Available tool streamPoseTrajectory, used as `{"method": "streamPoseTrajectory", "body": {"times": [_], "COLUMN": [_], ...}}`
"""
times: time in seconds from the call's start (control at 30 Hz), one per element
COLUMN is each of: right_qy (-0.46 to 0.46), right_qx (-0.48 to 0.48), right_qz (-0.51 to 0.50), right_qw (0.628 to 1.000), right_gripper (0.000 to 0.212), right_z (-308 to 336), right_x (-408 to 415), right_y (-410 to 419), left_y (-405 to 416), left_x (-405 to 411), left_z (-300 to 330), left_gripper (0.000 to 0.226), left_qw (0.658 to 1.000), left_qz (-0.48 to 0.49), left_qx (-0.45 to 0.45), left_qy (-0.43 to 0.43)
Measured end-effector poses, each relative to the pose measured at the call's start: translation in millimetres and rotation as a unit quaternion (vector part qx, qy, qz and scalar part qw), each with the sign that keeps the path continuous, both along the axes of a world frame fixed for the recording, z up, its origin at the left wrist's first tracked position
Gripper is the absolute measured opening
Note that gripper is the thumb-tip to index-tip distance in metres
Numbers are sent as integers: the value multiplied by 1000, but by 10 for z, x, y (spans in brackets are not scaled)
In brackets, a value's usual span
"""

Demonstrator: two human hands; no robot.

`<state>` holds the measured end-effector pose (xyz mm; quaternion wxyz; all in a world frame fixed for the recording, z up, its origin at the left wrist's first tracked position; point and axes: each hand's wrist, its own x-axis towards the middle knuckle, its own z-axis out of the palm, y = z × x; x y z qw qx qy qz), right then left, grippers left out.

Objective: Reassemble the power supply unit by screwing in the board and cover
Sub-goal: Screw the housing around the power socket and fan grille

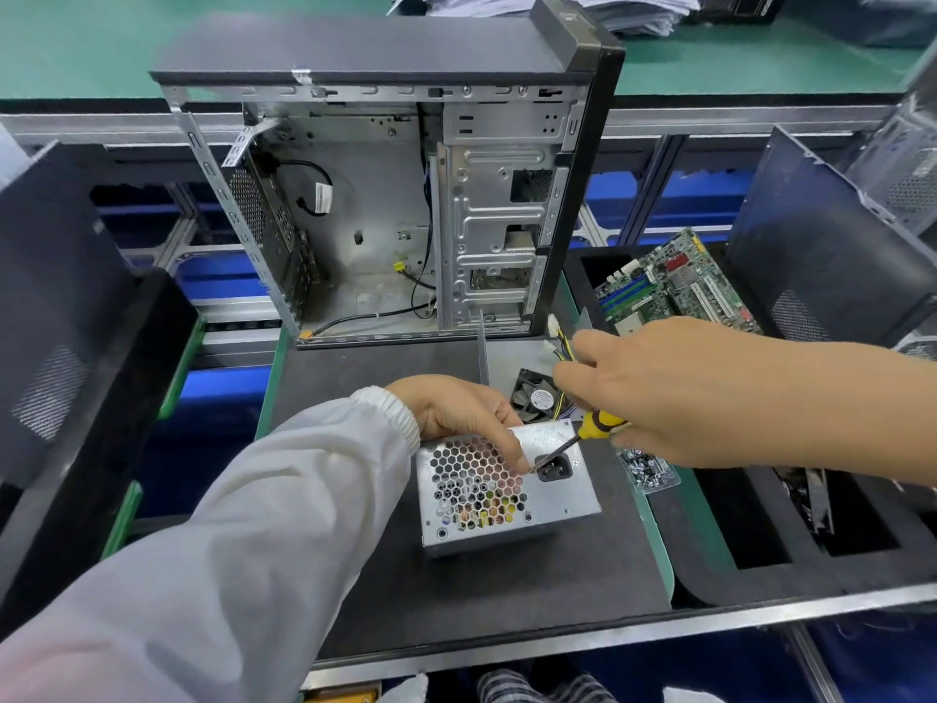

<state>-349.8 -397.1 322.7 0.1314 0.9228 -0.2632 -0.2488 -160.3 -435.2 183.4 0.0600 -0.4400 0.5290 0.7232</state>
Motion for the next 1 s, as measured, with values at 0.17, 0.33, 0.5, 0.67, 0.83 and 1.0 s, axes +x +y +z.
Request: {"method": "streamPoseTrajectory", "body": {"times": [0.17, 0.33, 0.5, 0.67, 0.83, 1.0], "right_qy": [17, 39, 64, 56, 50, 54], "right_qx": [-21, -91, -3, -72, -31, -25], "right_qz": [24, 62, 25, 83, 39, 54], "right_qw": [999, 993, 998, 992, 998, 997], "right_gripper": [20, 43, 33, 38, 34, 15], "right_z": [71, 57, 88, 72, 63, 131], "right_x": [96, 169, 190, 306, 275, 314], "right_y": [-36, -23, 10, 54, 62, 73], "left_y": [-11, -30, -28, -11, -17, -1], "left_x": [-5, -3, 1, -7, 0, 2], "left_z": [0, 0, 12, 28, -3, 20], "left_gripper": [12, 8, 9, 32, 26, 28], "left_qw": [1000, 1000, 1000, 999, 999, 1000], "left_qz": [-4, -9, -16, -18, -22, -13], "left_qx": [-4, -4, 9, -10, -16, 2], "left_qy": [-4, -15, -18, -27, -29, -18]}}
